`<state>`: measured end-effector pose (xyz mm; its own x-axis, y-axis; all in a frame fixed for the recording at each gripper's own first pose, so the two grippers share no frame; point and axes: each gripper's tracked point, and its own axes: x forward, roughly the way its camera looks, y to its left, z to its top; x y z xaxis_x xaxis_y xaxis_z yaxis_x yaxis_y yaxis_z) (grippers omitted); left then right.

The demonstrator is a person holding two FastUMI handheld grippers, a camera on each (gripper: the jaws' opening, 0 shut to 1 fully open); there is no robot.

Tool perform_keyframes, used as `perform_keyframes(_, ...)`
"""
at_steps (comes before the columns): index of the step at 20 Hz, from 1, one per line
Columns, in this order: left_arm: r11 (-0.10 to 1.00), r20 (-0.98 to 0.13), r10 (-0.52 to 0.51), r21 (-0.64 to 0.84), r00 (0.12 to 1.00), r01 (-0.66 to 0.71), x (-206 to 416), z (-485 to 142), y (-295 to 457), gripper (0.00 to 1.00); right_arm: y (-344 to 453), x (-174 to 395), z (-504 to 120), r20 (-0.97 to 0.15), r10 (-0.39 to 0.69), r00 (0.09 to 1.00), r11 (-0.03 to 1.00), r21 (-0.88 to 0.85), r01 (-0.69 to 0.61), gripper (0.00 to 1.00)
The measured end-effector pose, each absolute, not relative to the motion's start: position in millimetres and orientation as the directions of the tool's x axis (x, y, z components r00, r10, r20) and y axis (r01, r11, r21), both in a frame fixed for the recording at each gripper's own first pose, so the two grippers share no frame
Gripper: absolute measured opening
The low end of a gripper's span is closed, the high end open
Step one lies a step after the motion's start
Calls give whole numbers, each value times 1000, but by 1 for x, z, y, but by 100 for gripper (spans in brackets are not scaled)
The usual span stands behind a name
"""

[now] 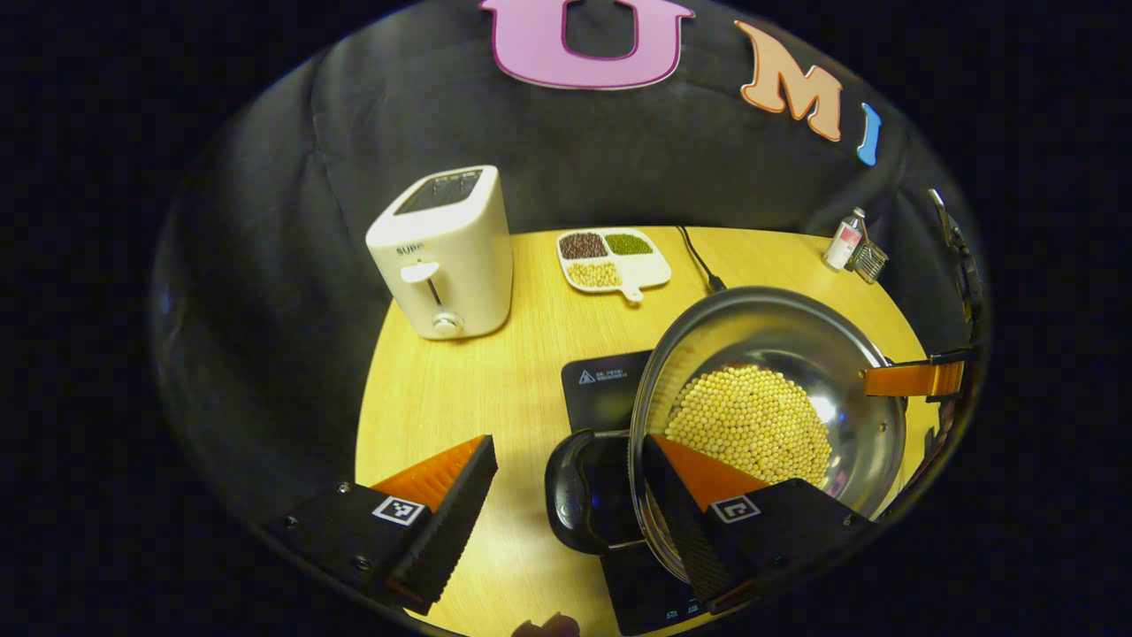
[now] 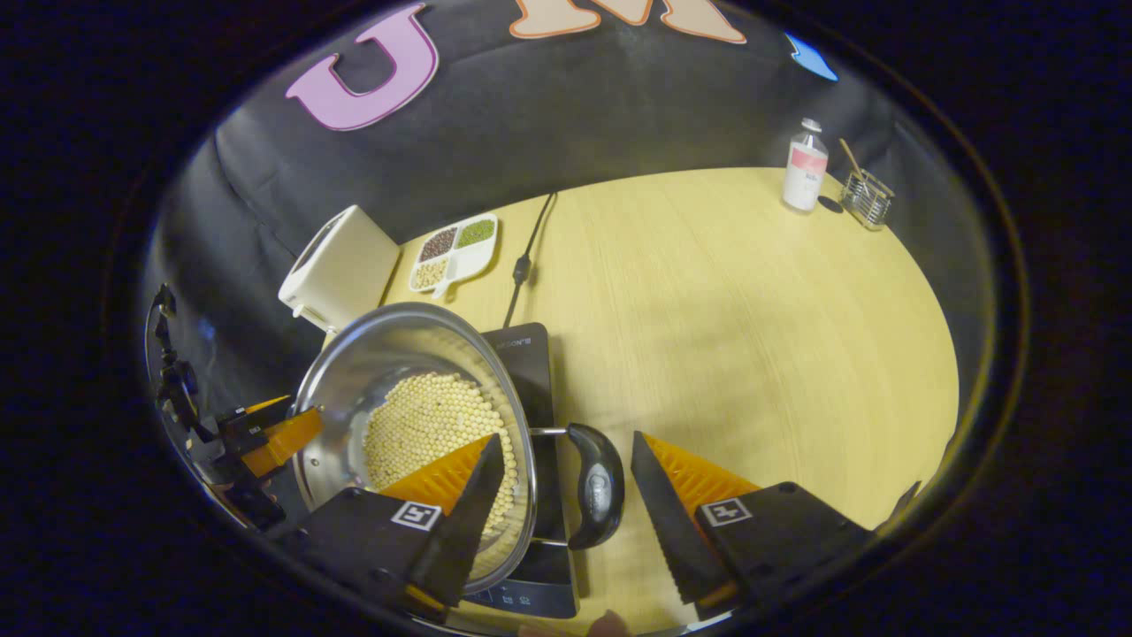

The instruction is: First push the handle of the pot to place it horizontally, then grasp the pot with both hands and set it on the induction cooktop.

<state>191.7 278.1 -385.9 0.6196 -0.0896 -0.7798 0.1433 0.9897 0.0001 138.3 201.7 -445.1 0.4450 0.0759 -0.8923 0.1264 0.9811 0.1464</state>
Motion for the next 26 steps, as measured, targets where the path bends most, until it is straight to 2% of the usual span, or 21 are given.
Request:
perform_keyframes(1, 989, -762, -83, 16, 642, 148, 194, -377, 278, 100, 201, 137, -440, -885, 77, 459, 981, 149, 121, 90)
perform_keyframes(2, 988, -747, -80, 26, 660, 149, 194, -369, 276, 100, 199, 136, -434, -879, 78, 469, 981, 151, 118, 98)
perform_keyframes(3, 988, -733, -82, 27, 676, 150, 194, -362, 272, 100, 198, 135, -427, -872, 81, 482, 981, 155, 115, 94)
perform_keyframes(4, 989, -726, -85, 24, 683, 148, 191, -356, 267, 100, 197, 134, -420, -864, 86, 497, 980, 162, 112, 98)
perform_keyframes(5, 989, -722, -87, 19, 687, 145, 188, -351, 262, 100, 194, 133, -412, -854, 91, 512, 980, 170, 108, 94)
perform_keyframes(6, 990, -716, -85, 16, 693, 138, 183, -345, 257, 100, 193, 132, -405, -842, 102, 529, 979, 181, 99, 94)
perform_keyframes(7, 992, -707, -77, 16, 703, 125, 179, -337, 254, 100, 191, 131, -397, -829, 112, 547, 978, 189, 86, 98)
perform_keyframes(12, 999, -670, -33, -22, 741, 24, 138, -294, 219, 100, 158, 112, -355, -765, 159, 624, 979, 206, 2, 98)
perform_keyframes(13, 999, -650, -42, -37, 759, 24, 129, -282, 203, 100, 149, 109, -343, -743, 167, 649, 977, 214, -6, 94)
perform_keyframes(14, 999, -644, -43, -36, 764, 25, 118, -273, 191, 96, 139, 104, -335, -726, 177, 664, 974, 228, -10, 98)
perform_keyframes(15, 1000, -639, -30, -26, 769, 18, 107, -264, 182, 96, 135, 95, -326, -710, 195, 677, 969, 247, -19, 98)
perform_keyframes(16, 1000, -625, -21, -22, 780, 10, 98, -253, 173, 97, 127, 89, -316, -689, 209, 694, 965, 259, -33, 93)
perform_keyframes(19, 999, -585, -14, -45, 811, -16, 68, -223, 137, 96, 104, 72, -292, -640, 234, 731, 961, 267, -74, 98)
perform_keyframes(23, 998, -521, 6, -43, 854, -33, 43, -181, 109, 96, 78, 56, -244, -551, 238, 800, 961, 253, -111, 98)
perform_keyframes(24, 999, -492, 6, -36, 870, -27, 42, -169, 103, 96, 70, 54, -230, -524, 225, 821, 964, 240, -111, 92)
perform_keyframes(26, 1000, -440, -9, -21, 898, -1, 34, -142, 83, 96, 56, 53, -200, -470, 205, 859, 966, 240, -99, 92)
